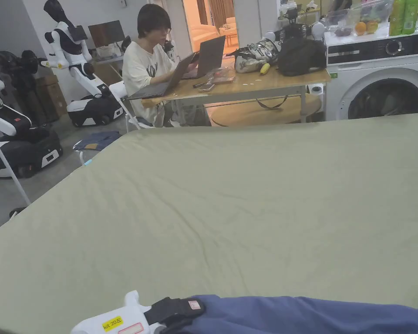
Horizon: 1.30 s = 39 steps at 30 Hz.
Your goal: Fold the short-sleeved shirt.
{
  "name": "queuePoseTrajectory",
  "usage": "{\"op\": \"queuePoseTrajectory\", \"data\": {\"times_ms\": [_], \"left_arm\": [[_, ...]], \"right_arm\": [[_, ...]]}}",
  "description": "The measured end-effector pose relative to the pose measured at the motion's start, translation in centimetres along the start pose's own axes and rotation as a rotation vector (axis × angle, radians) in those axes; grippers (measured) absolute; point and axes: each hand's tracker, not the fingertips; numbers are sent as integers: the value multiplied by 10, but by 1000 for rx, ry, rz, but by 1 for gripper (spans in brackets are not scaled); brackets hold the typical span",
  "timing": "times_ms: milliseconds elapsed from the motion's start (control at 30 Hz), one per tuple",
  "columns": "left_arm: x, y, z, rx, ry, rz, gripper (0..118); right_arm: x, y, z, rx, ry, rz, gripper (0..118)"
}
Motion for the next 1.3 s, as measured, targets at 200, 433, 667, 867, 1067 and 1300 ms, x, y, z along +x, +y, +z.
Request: {"op": "queuePoseTrajectory", "data": {"times_ms": [200,433,667,867,1067,1300], "left_arm": [[29,19,48,162,-84,2,2],[117,46,101,270,132,-420,2],[166,-48,-32,-14,72,-634,3],[175,-107,-125,-246,-10,-630,85],[189,-85,-92,-127,-148,-558,32],[147,-109,-148,-372,15,-580,6]], "right_arm": [[6,-1,4,-8,-4,-2,0],[15,-1,10,8,12,-43,0],[10,3,14,16,30,-55,0],[11,-5,38,26,-6,-17,0],[30,-19,43,4,-29,-34,0],[34,-24,33,-13,-14,-82,0]]}}
